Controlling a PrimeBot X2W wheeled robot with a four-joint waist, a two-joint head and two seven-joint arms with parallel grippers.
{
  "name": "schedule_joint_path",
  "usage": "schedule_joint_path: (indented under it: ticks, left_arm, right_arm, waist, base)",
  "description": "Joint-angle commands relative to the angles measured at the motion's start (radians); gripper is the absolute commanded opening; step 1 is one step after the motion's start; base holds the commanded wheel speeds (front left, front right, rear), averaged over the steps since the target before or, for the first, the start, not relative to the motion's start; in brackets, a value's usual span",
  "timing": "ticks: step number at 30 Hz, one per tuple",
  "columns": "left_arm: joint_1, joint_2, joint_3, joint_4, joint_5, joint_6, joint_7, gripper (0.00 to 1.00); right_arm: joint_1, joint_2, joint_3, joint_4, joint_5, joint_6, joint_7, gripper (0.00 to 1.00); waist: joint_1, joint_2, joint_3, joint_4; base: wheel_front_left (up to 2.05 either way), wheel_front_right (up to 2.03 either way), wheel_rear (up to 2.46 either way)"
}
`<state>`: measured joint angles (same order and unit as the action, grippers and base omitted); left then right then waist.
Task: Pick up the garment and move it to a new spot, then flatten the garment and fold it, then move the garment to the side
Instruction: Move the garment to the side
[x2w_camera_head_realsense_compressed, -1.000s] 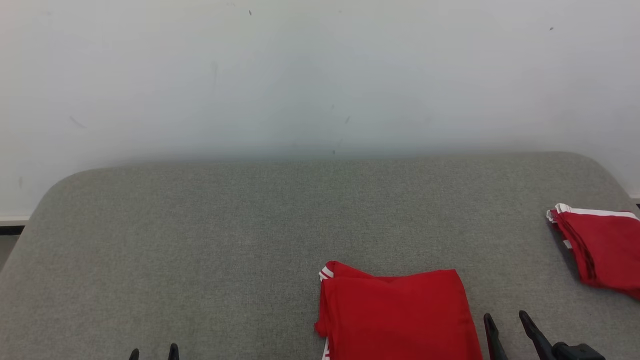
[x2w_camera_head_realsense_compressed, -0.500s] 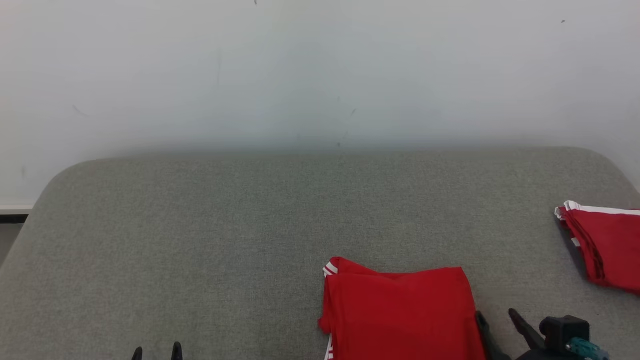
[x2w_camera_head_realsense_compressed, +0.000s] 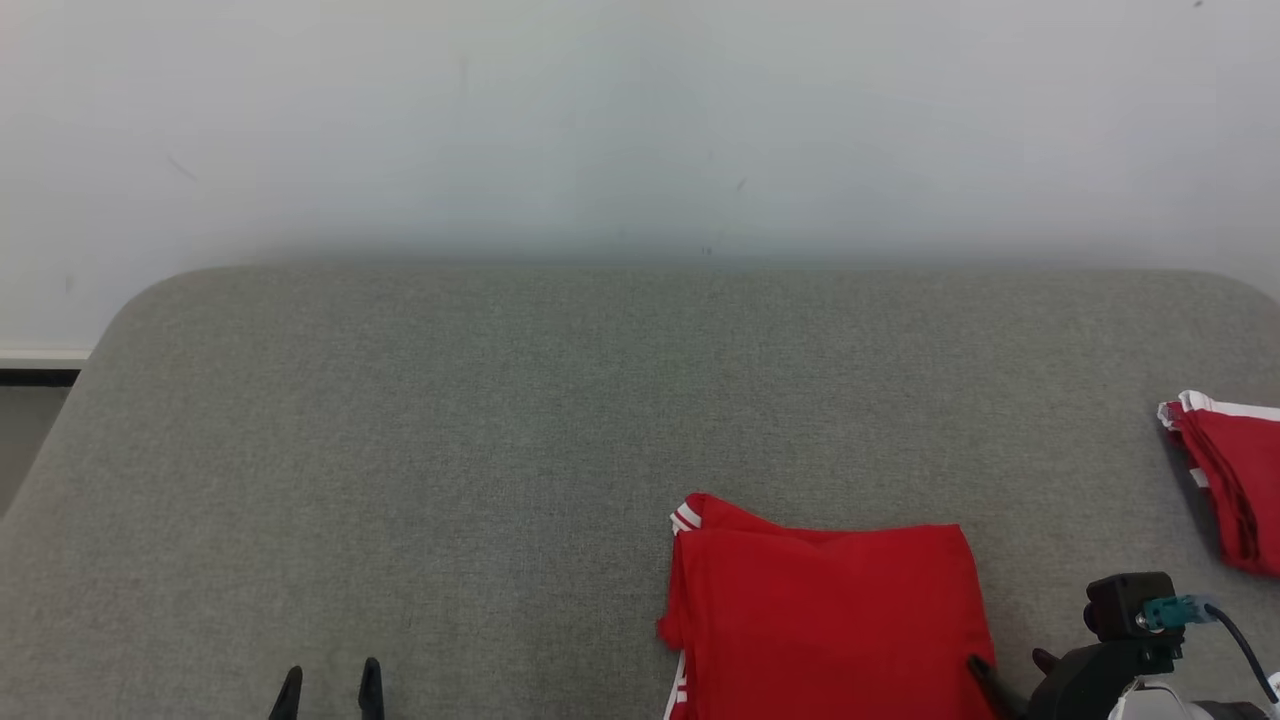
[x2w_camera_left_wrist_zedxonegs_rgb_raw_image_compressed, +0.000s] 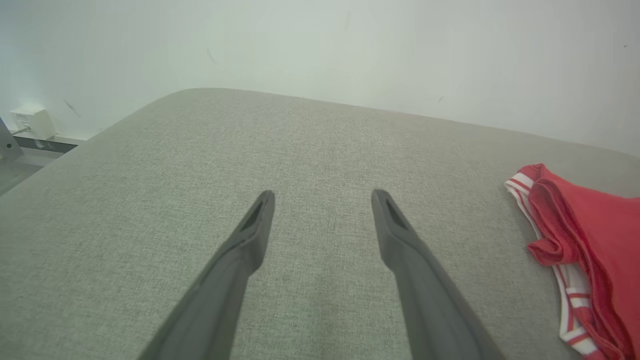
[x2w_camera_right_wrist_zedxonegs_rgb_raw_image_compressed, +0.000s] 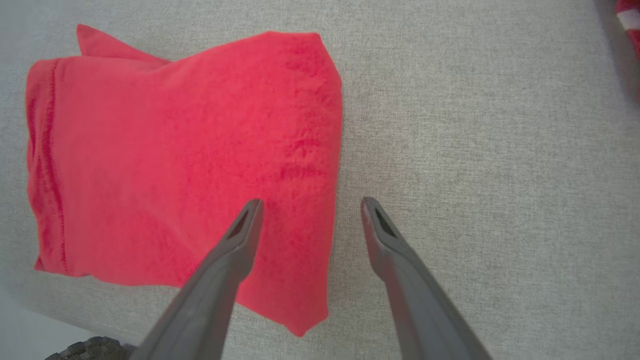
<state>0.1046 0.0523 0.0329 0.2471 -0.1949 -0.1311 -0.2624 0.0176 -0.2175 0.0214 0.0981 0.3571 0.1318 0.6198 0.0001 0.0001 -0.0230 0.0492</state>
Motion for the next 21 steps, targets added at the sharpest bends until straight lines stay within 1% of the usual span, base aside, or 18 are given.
schedule_joint_path:
  ticks: [1,5,10,21]
  left_arm:
    - [-0.014,-0.001,-0.007,-0.006,-0.007,0.001,-0.003,1.0]
    - [-0.026,-0.002,-0.012,-0.022,-0.002,0.001,-0.003,1.0]
    - [-0.037,-0.002,-0.016,-0.038,0.001,0.001,-0.003,1.0]
    - [-0.063,-0.002,-0.042,-0.075,0.002,0.001,-0.003,1.0]
  right_arm:
    - [0.01,0.006,-0.01,-0.026,-0.013,-0.003,0.034,1.0]
    - [0.018,0.018,-0.036,-0.053,-0.026,-0.003,0.078,1.0]
    - [0.005,0.026,-0.061,-0.042,-0.036,-0.003,0.101,1.0]
    - [-0.049,0.027,-0.089,0.054,-0.046,-0.003,0.103,1.0]
  waist:
    - [-0.0001,-0.0001,0.014,0.018]
    - [-0.0001,-0.0001,0.033,0.034]
    - [-0.0001,-0.0001,0.051,0.047]
    - [-0.0001,-0.0001,0.104,0.076]
  base:
    - [0.0,0.0,0.0]
    - [0.0,0.0,0.0]
    - [0.0,0.0,0.0]
    - [0.0,0.0,0.0]
